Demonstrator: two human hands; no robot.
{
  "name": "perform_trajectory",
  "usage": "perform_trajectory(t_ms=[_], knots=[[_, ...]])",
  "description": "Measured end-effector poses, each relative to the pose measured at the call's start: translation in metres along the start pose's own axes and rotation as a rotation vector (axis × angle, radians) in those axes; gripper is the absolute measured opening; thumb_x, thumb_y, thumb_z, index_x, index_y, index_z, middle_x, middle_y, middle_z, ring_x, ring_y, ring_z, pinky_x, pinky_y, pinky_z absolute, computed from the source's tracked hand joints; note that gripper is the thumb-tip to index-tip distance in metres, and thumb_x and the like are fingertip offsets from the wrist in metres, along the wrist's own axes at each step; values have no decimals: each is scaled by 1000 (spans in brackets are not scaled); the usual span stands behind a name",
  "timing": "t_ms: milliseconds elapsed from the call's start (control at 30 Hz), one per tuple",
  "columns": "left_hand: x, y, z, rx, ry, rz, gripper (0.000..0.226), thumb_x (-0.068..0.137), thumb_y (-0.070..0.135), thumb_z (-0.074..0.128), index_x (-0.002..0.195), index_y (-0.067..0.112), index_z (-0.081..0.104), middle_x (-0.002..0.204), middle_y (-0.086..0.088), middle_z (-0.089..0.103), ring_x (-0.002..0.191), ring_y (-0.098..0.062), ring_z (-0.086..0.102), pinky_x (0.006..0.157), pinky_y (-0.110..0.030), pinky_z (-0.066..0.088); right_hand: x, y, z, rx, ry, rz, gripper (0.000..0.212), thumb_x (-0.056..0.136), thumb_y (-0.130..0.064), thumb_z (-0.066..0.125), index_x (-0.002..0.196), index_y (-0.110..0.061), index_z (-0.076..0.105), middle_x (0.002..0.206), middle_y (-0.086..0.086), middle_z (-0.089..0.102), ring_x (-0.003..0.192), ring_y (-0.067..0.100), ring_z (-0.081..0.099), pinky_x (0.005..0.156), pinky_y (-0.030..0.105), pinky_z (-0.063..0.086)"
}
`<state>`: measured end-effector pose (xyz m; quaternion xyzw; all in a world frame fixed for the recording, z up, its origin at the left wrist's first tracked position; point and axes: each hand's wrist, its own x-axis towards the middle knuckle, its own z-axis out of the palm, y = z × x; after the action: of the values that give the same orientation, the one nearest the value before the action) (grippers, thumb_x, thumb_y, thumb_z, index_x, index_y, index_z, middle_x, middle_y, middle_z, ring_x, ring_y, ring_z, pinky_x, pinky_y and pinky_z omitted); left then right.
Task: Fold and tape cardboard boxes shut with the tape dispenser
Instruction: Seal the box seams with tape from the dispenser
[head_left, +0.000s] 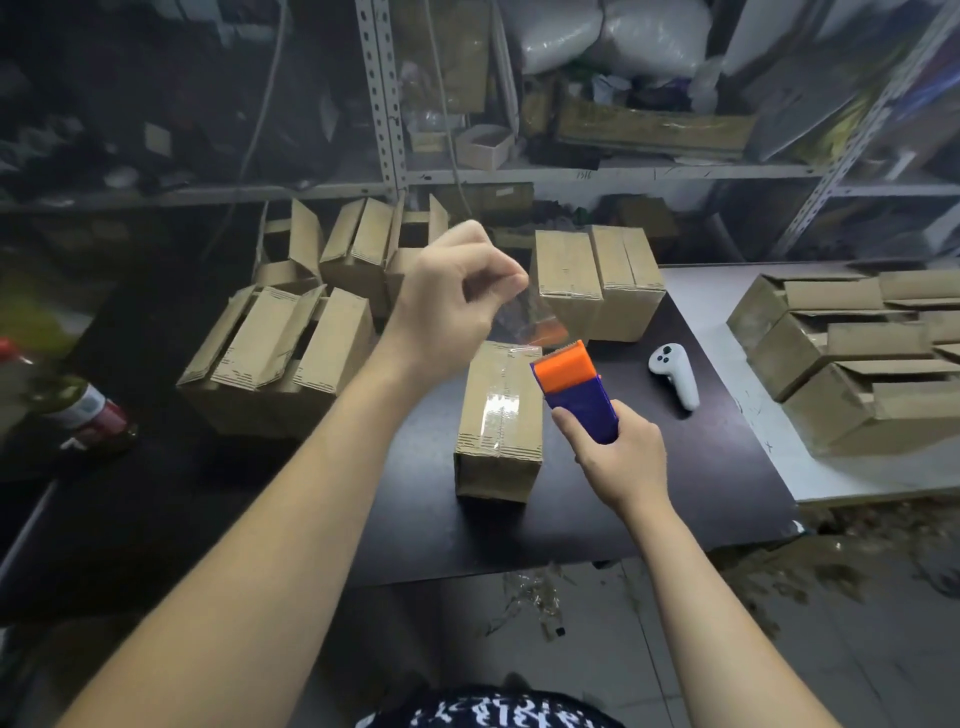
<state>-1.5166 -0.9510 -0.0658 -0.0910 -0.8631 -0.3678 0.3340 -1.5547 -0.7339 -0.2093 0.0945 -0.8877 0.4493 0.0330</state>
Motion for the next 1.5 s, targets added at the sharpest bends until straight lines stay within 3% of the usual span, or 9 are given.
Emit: perform_trajectory(t_ms=[100,233,367,533,867,1000,1233,1367,1500], knots=[[-4,12,16,8,-10,96,4,91,-1,70,89,-3,74,85,-3,56,76,-2,53,66,-12,42,2,-11,1,-35,77,71,50,84,-66,69,68,-22,53,61,-6,61,60,9,57,55,30,36],[9,4,9,-19,167,-129,5,93,8,71,90,8,75,83,9,54,75,-1,54,65,-11,42,-4,-4,-3,25,32,-52,40,82,-61,74,82,-24,58,64,-7,64,61,9,60,55,20,40],[14,2,3,-28,117,-205,6,94,11,72,91,11,77,83,7,57,74,-1,55,64,-11,41,-9,12,-2,-18,117,-178,67,77,-79,60,104,-18,65,69,-3,67,61,17,63,56,27,48],[11,4,7,-109,174,-362,4,95,17,71,94,18,75,86,9,64,74,7,57,65,-9,44,-11,19,3,-143,178,-264,69,81,-77,61,97,-9,63,70,1,65,56,20,57,50,24,42],[-10,14,24,22,-78,66,4,91,-3,70,88,-3,73,85,-9,58,75,-12,52,66,-11,38,-1,-5,12,168,9,210,49,82,-64,72,66,-20,57,58,-5,65,58,18,63,56,33,49],[-32,-4,43,33,-70,-16,4,91,-3,69,90,-1,72,86,-10,58,76,-13,53,65,-14,41,12,-13,14,408,-59,407,48,78,-59,81,62,-18,62,57,-5,63,58,18,57,58,31,44],[-33,25,27,13,121,16,7,93,-3,67,87,-2,69,83,-6,54,73,0,46,64,-11,37,17,18,-3,235,115,751,58,80,-68,73,82,-10,64,75,5,67,70,22,63,73,37,56],[-16,22,6,-137,25,-137,7,98,9,65,95,6,71,88,0,64,78,-6,59,67,-17,48,16,48,-4,-178,44,565,61,88,-67,62,102,-8,67,102,15,70,94,36,63,72,36,43],[-28,9,9,-340,9,-435,11,95,14,70,103,7,74,91,-5,73,86,-13,67,81,-28,57,6,60,22,-304,-109,462,42,95,-40,65,114,-3,61,117,23,65,108,41,62,76,37,42]])
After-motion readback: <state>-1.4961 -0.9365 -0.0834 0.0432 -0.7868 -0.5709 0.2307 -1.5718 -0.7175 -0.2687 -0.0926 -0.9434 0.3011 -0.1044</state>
